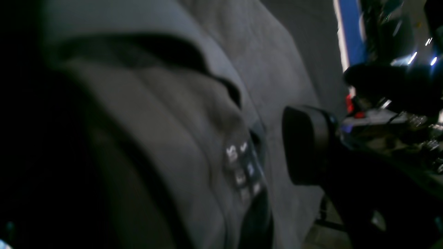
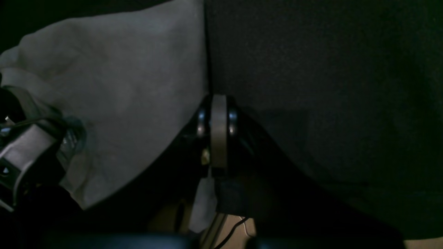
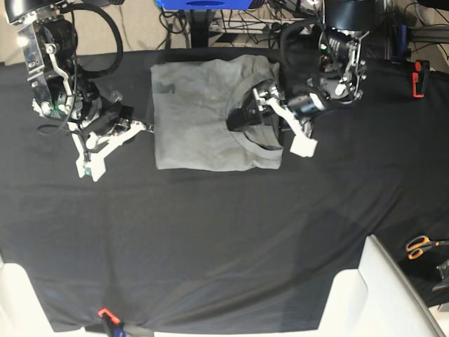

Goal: Fold the T-shirt properly
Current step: 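Move the left gripper to the collar edge of the folded shirt, then grasp the collar edge with the left gripper and drag it toward the table center, then release the collar and press the shirt's collar side square with the left gripper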

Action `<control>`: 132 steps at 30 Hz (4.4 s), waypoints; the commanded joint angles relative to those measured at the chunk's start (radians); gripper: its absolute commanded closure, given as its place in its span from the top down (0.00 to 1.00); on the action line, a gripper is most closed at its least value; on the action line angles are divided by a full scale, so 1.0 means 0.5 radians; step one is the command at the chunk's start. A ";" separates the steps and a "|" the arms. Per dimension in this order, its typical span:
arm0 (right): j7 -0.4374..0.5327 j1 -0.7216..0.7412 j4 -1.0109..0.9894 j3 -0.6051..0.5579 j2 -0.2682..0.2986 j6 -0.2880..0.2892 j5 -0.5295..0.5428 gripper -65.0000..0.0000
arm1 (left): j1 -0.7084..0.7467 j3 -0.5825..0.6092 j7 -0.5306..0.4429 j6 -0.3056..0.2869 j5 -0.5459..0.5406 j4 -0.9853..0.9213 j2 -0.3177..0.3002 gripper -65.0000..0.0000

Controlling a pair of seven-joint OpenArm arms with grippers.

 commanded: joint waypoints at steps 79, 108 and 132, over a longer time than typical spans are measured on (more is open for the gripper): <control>0.028 -0.082 -0.129 0.831 -0.205 0.002 -0.001 0.01 | -1.650 2.703 -0.403 0.027 1.060 -0.522 0.052 0.00; 0.025 -0.131 -0.126 0.769 -0.202 0.011 -0.001 0.01 | -1.926 2.685 -0.396 0.027 1.045 -0.660 0.110 0.78; 0.028 -0.152 -0.111 0.656 -0.171 0.235 -0.001 0.01 | -0.744 0.969 0.444 0.027 1.487 0.877 -0.498 0.00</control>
